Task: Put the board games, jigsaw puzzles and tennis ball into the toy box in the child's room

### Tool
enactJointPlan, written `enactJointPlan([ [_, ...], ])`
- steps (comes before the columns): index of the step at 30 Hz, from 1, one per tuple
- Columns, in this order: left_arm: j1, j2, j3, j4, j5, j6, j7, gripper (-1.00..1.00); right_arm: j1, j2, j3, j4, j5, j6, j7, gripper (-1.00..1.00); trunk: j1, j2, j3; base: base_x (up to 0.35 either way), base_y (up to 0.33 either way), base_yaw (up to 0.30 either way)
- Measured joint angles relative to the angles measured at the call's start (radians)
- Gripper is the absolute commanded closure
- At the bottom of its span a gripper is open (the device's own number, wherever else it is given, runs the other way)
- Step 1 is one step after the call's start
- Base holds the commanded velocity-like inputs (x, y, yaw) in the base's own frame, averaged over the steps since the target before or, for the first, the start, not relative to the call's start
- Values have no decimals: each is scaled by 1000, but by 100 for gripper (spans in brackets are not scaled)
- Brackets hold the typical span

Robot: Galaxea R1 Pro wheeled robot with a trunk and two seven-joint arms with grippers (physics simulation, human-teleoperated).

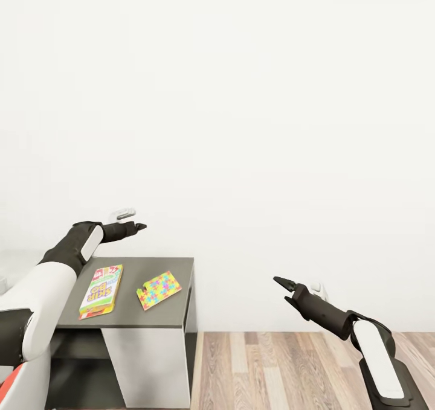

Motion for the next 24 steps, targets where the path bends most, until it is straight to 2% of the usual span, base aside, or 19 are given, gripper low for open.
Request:
enactJointPlan([
  [5,0,0,0,0,0,-4,0,-100,0,0,5,7,0,0,0,-100,0,0,0,212,53,-123],
  [12,0,0,0,0,0,-6,-1,-100,0,-3,0,28,-1,1,0,-100,0,0,-2,46,8,-175],
  [24,2,2,1,0,0,-6,-1,-100,0,2,4,38,0,-1,-3,-100,0,0,-9,65,45,-19],
])
